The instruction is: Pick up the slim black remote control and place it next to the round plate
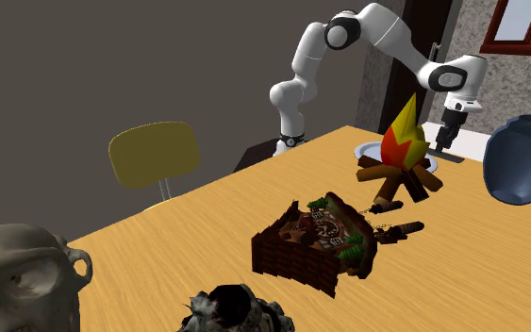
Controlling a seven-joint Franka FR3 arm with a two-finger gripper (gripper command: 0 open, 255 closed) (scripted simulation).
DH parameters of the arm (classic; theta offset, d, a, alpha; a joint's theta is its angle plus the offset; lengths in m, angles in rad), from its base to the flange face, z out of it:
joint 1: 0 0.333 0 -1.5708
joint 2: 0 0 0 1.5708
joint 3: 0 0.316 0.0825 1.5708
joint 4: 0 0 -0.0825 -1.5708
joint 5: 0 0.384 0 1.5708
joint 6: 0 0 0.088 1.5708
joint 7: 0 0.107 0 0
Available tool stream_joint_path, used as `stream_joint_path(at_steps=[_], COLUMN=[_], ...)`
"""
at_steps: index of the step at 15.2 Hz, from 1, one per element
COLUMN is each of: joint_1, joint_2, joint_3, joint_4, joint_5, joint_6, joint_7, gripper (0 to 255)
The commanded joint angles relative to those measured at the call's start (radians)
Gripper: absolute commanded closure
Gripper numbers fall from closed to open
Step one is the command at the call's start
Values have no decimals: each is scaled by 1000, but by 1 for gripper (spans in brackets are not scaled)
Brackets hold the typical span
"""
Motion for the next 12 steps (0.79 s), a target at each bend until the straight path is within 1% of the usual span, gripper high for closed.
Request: stream_joint_path(at_steps=[1, 5, 12], joint_1=[0, -6, -6], joint_2=[0, -55, -55], joint_3=[0, 22, 22], joint_4=[0, 56, 56], joint_5=[0, 41, 41], joint_6=[0, -103, -103], joint_7=[0, -26, -26], gripper=[0, 0, 0])
